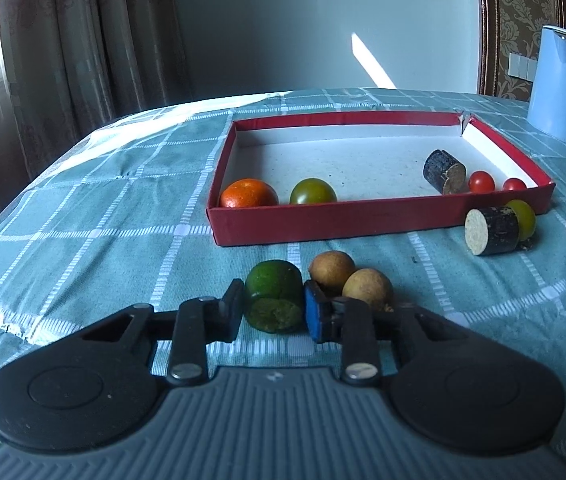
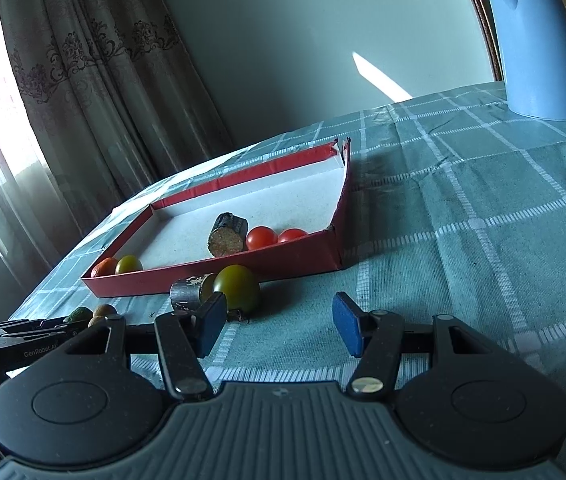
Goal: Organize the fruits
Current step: 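Carry the lime into the tray and open the left gripper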
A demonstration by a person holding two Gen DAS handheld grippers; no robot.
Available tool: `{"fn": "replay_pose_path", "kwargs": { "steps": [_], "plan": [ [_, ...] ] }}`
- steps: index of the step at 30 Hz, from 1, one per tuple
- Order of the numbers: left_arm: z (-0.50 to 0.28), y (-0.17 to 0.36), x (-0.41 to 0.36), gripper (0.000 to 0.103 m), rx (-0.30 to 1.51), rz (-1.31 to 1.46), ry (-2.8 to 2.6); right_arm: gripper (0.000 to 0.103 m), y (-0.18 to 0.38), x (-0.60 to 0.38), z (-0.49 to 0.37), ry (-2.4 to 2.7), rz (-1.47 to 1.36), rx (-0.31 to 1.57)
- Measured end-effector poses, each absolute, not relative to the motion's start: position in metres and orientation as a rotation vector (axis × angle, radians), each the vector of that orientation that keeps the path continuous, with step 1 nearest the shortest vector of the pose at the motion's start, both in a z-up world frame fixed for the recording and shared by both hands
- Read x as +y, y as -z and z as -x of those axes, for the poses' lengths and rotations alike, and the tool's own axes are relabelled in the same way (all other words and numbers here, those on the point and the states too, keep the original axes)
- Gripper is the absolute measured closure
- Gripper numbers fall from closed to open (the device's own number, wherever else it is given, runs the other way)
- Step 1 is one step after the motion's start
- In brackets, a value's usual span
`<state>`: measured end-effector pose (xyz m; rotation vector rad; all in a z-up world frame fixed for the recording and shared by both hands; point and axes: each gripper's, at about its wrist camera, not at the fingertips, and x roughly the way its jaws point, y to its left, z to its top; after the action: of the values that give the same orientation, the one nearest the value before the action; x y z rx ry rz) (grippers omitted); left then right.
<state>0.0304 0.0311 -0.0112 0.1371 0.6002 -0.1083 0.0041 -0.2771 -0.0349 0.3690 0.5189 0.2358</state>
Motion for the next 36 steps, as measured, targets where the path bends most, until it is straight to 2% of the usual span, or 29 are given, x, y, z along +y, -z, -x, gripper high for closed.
{"fn": "replay_pose_path", "kwargs": {
  "steps": [8,22,36],
  "plan": [
    [-0.026,0.005,0.028,0.074,0.587,-0.130,0.102,0.045,0.035,-0.279,-0.003,-0.238,-0.384,0.510],
    [-0.043,-0.047,0.000,0.074,0.445,-0.097,0.116,0.045,0.036,-0.281,-0.002,-0.252,-0.410,0.506],
    [-0.095,-0.016,-0.039,0.074,0.525,-0.109,0.166,0.045,0.038,-0.284,-0.006,-0.278,-0.436,0.520]
  ]
}}
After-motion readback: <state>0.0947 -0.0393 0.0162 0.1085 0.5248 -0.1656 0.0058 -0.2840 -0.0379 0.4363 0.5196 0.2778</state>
